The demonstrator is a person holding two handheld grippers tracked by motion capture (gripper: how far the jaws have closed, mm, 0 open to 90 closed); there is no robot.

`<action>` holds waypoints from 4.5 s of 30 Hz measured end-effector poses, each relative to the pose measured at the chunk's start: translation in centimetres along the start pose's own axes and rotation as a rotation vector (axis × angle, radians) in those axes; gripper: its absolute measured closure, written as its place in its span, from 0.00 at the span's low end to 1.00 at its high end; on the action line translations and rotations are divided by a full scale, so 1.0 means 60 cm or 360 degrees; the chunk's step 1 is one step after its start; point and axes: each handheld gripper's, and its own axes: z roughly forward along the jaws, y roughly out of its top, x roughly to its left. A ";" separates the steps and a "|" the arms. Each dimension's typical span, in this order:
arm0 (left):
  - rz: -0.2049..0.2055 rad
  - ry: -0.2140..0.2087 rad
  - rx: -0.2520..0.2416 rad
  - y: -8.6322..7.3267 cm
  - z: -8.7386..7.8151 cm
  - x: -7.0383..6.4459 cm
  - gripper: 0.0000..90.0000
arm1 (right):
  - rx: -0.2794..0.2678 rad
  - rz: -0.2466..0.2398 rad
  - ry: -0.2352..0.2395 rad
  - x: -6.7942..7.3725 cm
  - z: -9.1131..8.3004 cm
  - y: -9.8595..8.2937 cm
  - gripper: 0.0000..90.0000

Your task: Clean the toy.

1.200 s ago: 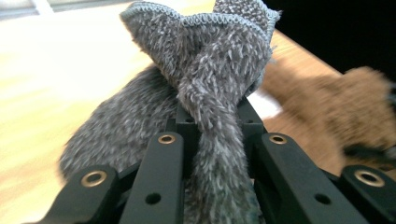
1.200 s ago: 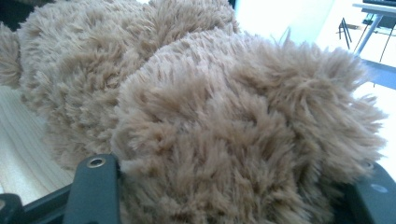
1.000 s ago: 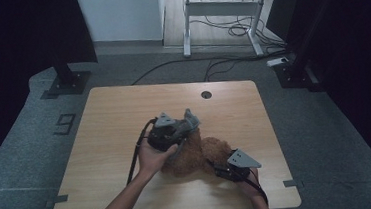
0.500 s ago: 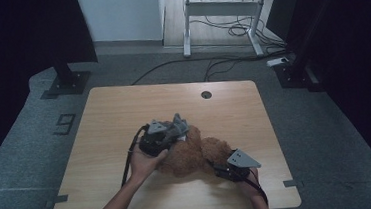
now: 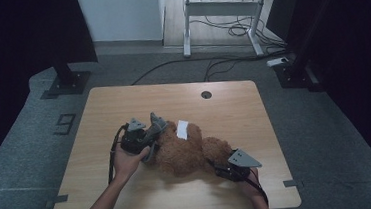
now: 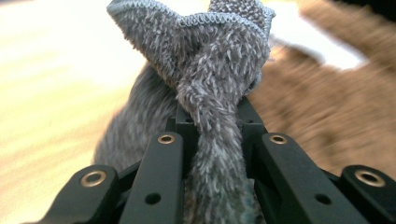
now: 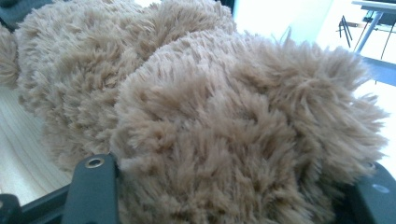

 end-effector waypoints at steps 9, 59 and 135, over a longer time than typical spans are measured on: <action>0.0193 -0.0088 0.0008 0.060 0.030 -0.087 0.85 | -0.0008 -0.0004 0.0002 0.000 0.000 -0.001 0.38; 0.0205 -0.0185 -0.0267 -0.093 -0.013 -0.129 0.86 | 0.0416 0.0028 0.0143 0.014 -0.004 0.048 0.39; 0.0415 -0.0389 0.0048 0.068 0.148 -0.274 0.85 | 0.0152 0.0130 0.0016 -0.026 -0.039 0.011 0.51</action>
